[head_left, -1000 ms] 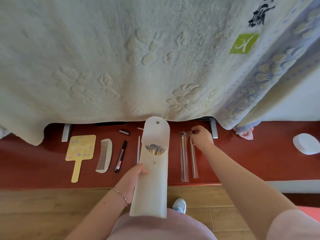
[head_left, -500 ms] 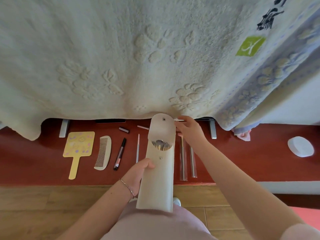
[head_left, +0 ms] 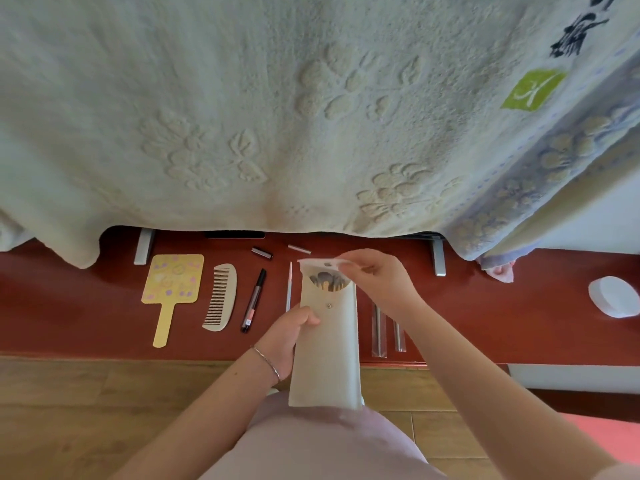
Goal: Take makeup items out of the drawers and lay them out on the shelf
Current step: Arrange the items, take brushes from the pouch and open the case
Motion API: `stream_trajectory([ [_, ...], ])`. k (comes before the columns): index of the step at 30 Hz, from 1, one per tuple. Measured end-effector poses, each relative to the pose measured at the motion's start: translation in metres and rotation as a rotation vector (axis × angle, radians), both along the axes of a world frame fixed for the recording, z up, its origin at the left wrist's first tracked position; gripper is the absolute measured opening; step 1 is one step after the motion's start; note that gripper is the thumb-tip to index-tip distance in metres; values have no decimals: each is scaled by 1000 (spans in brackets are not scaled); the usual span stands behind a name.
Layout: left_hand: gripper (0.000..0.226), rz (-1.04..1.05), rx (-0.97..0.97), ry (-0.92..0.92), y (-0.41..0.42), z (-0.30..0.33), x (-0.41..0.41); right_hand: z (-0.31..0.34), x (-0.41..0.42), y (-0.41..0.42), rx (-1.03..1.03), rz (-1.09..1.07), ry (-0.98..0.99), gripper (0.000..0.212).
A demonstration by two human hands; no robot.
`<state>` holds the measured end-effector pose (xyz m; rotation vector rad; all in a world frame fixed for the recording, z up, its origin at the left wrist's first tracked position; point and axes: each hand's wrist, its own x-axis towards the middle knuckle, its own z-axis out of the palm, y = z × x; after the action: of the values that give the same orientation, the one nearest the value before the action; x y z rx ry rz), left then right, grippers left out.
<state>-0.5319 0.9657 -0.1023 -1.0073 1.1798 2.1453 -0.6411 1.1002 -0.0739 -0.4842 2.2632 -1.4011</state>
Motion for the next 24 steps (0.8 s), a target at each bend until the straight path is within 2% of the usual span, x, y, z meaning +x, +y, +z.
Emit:
stream_trajectory([
  [4, 25, 43, 21, -12, -6, -3, -3, -10, 11, 6, 83, 141, 218, 23],
  [7, 56, 77, 67, 4, -10, -5, -3, -20, 16, 10, 133, 200, 362, 23],
  [10, 68, 74, 131, 42, -10, -8, -4, -26, 19, 13, 159, 203, 466, 28],
  [11, 63, 75, 149, 53, -9, -9, -4, -27, 20, 13, 163, 206, 493, 28],
  [14, 22, 100, 175, 92, -7, -10, -5, -30, 21, 14, 162, 201, 529, 26],
  [15, 17, 111, 186, 85, -6, -10, -5, -30, 21, 15, 162, 198, 532, 26],
  [17, 16, 113, 180, 59, -6, -9, -6, -31, 22, 16, 169, 193, 552, 26],
  [20, 29, 102, 186, 50, -6, -8, -8, -32, 23, 18, 164, 177, 582, 26],
  [24, 33, 60, 140, 56, -6, -3, -11, -33, 25, 16, 182, 183, 677, 28],
])
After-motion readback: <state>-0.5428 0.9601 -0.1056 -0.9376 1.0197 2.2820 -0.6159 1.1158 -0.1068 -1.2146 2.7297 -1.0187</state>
